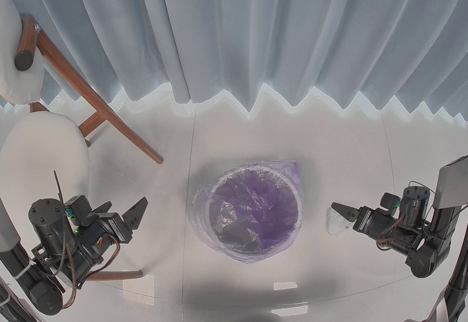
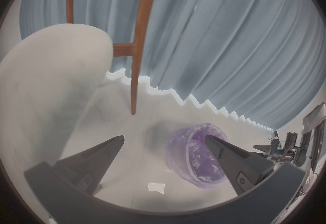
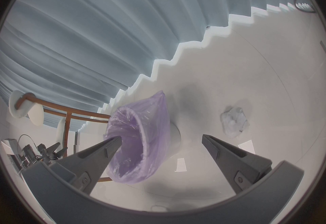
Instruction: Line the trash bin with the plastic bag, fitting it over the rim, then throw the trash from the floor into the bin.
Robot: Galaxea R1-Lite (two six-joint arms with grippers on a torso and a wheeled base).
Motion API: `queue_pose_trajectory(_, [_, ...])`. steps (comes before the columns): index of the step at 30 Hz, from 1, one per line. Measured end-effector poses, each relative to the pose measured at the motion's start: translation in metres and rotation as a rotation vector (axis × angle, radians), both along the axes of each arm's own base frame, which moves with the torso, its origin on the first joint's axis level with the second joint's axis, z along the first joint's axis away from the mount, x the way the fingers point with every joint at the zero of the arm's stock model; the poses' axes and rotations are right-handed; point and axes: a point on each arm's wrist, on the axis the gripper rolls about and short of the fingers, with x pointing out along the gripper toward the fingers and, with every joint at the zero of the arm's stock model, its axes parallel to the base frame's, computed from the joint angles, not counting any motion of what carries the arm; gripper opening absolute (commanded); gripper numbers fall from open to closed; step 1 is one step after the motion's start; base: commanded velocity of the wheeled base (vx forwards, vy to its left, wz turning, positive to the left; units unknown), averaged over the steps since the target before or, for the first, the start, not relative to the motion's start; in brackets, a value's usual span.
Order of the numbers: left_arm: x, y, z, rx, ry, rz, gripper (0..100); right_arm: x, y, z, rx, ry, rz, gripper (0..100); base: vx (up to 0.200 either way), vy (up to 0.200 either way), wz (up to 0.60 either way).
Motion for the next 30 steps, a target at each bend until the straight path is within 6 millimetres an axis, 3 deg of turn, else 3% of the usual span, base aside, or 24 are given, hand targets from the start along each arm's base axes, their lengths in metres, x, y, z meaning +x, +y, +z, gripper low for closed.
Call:
queue_pose_trajectory(9, [-0.005,-0.032,-0.01,0.009,0.042,-0.184,100,-0.003,0.016,-0.008,-0.029,0.02,0.024,100,0.0,0.0,0.0])
queue_pose_trajectory(19, [0.007,-0.045,-0.062,0.094,0.255,-0.246,100,-0.003,0.03,-0.021,-0.069,0.046,0.043,100,0.0,0.0,0.0])
queue_pose_trajectory(30, [0.06,-0.055,-0.107,0.097,0.291,-0.189,100,-0.004,0.035,-0.028,-0.076,0.071,0.056,100,0.0,0.0,0.0])
